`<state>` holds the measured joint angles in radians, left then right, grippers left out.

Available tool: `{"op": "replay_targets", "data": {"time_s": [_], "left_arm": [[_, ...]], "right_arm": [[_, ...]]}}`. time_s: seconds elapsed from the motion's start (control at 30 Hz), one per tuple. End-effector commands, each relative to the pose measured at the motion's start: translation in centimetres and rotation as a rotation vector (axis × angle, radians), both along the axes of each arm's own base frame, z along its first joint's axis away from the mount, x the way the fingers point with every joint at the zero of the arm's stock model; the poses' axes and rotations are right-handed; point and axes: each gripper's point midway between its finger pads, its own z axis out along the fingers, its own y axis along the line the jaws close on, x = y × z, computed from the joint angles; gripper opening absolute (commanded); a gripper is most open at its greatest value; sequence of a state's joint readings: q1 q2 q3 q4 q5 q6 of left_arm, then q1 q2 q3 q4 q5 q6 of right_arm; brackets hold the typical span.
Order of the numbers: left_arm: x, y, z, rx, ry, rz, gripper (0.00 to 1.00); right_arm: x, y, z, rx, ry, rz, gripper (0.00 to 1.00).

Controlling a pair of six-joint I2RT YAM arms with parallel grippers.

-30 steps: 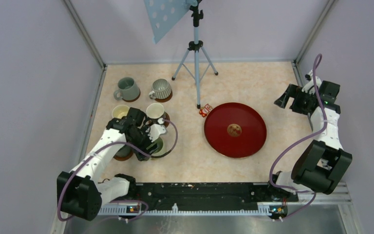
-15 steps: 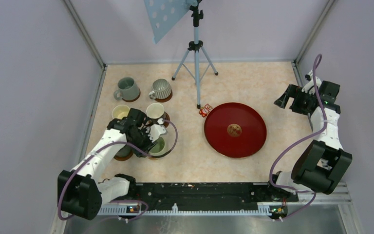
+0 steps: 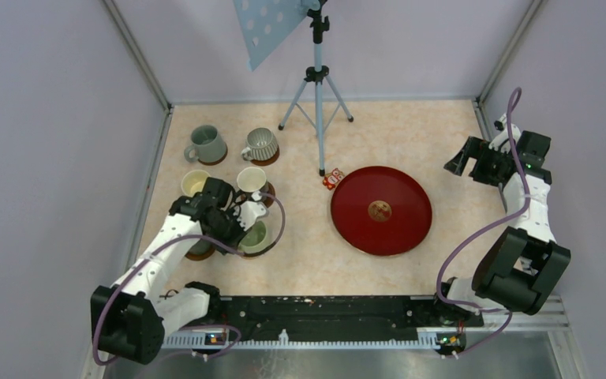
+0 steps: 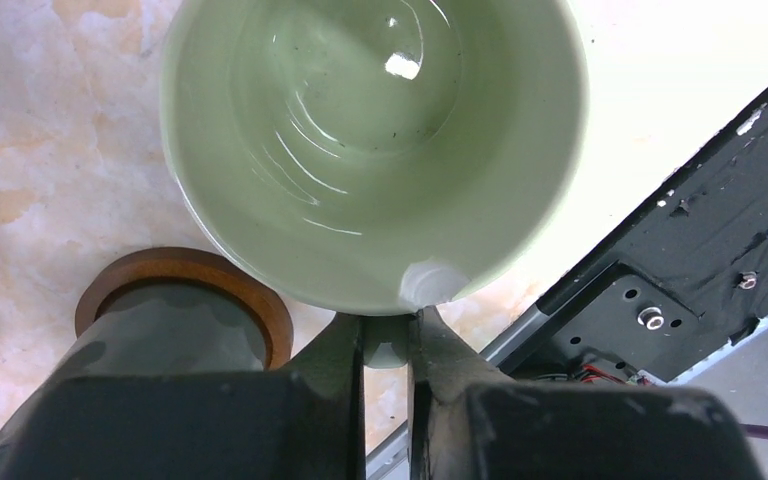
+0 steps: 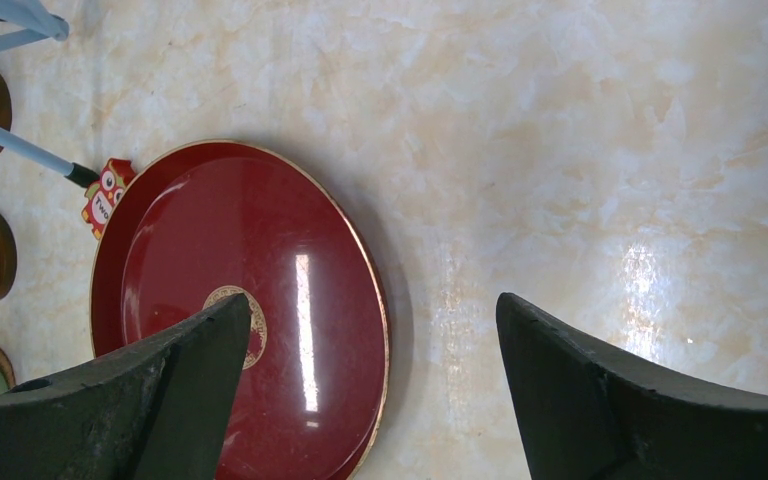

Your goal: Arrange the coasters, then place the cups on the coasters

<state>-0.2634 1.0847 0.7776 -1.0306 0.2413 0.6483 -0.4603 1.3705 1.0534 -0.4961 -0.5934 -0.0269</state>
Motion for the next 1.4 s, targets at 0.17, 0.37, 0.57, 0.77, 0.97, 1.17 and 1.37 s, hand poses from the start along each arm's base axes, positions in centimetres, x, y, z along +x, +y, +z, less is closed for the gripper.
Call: {"op": "replay_targets", "data": {"time_s": [0.17, 0.37, 0.57, 0.77, 0.97, 1.17, 1.37], "left_arm": [[1.2, 0.1, 2.2, -0.062, -0.121, 0.033, 0.00], [1.0, 0.4, 1.9, -0.049, -0.103, 0.026, 0.00], [0.8, 0.7, 1.1, -0.033, -0.074, 0.033, 0.00], [0.8, 0.8, 0.1, -0.019, -0.051, 0.038, 0.00], [0.8, 1.1, 0.0, -0.007, -0.059, 0.039, 0.14], [0.5, 1.0, 0.3, -0.012, -0.051, 0.017, 0.54], [0.2, 0.6, 1.2, -0.035, -0.040, -0.003, 0.91]], "right_arm": [[0.5, 0.1, 0.8, -0.017, -0.032, 0.027, 0.91], [0.5, 0.1, 0.7, -0.016, -0.032, 0.027, 0.91], [0.5, 0.1, 0.7, -0.016, -0.031, 0.026, 0.91], [0.5, 0.0, 0.6, -0.015, -0.027, 0.026, 0.91], [0.5, 0.0, 0.6, -0.017, -0.027, 0.025, 0.91], [0.6, 0.0, 0.6, -0.016, -0.028, 0.026, 0.91], [0.5, 0.1, 0.7, -0.016, -0.029, 0.030, 0.91]]}}
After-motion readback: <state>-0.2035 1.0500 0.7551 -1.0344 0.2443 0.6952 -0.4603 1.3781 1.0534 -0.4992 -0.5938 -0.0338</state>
